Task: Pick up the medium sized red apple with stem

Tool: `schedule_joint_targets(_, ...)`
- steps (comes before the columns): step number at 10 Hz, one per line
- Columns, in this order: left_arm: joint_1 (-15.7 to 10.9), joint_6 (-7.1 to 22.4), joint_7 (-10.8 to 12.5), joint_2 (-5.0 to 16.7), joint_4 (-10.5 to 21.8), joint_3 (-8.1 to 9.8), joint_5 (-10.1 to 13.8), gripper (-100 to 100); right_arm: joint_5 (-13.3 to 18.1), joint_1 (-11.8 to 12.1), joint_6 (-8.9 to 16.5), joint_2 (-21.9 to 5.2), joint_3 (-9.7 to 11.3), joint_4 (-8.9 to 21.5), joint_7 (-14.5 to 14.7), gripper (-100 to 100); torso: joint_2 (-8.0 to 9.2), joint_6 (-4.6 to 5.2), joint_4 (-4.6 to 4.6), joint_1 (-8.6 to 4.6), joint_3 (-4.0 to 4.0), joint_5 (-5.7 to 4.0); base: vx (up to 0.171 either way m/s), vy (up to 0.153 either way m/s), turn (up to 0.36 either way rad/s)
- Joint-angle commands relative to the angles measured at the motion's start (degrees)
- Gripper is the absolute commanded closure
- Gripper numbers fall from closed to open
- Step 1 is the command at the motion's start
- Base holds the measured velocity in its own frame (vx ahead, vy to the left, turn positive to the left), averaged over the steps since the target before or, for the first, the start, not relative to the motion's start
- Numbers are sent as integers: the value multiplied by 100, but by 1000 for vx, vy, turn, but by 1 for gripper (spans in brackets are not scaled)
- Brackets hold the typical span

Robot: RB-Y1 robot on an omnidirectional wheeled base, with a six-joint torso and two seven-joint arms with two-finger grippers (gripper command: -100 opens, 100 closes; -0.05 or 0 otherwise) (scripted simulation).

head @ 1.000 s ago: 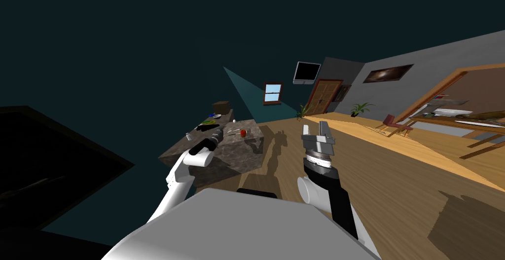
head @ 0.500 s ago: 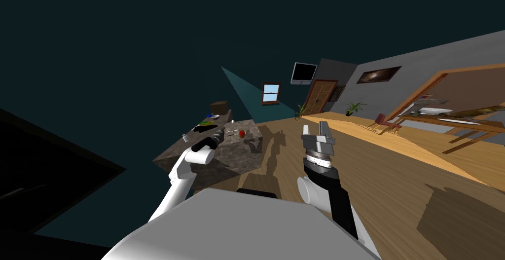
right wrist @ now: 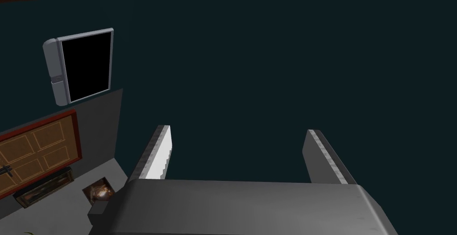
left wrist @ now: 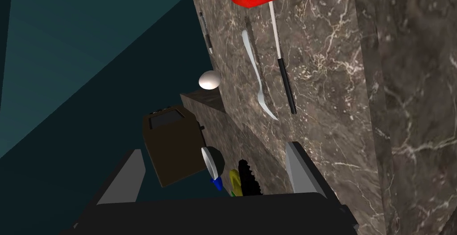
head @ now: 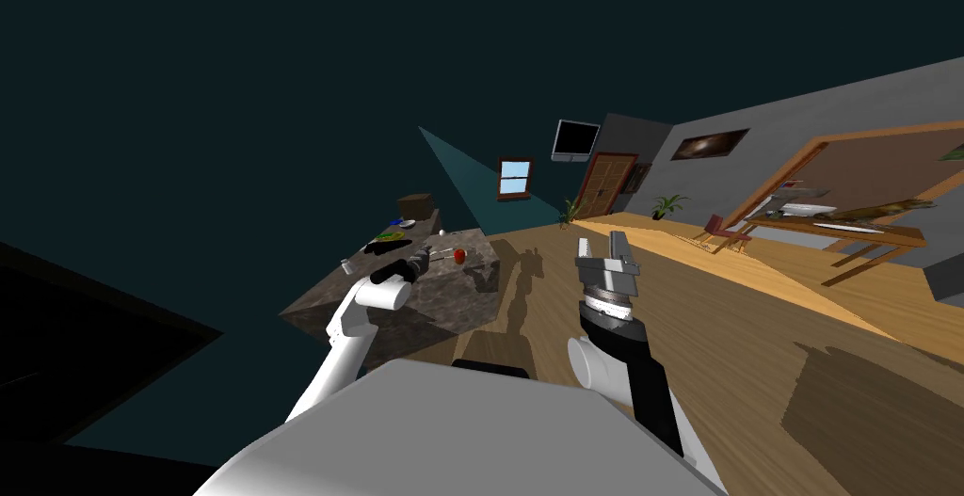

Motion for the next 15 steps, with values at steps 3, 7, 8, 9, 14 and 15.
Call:
schedule_joint_targets(3,-134,489,-2,21,25,-37,51,-100,0,0,0,0,0,0,0,0,-4,1,-1,1,-2,0,20,5,-50)
schedule_joint_targets(7,-391,1127,-9,45,64,-136,132,-100,0,0,0,0,0,0,0,0,-3,0,-1,0,-2,0,30,7,-57)
schedule_joint_targets(8,-391,1276,-9,45,64,-136,132,-100,0,0,0,0,0,0,0,0,-8,3,-1,-1,-4,0,37,10,-57)
schedule_joint_targets(9,-515,1436,-15,54,88,-194,170,-100,0,0,0,0,0,0,0,0,-9,1,-2,1,-5,0,57,19,-91)
schedule_joint_targets(14,-753,2245,-34,65,146,-320,244,-100,0,0,0,0,0,0,0,0,-12,0,-3,2,-7,0,46,12,-48)
schedule_joint_targets(15,-753,2420,-34,65,146,-320,244,-100,0,0,0,0,0,0,0,0,-20,1,-4,5,-11,1,59,25,-42)
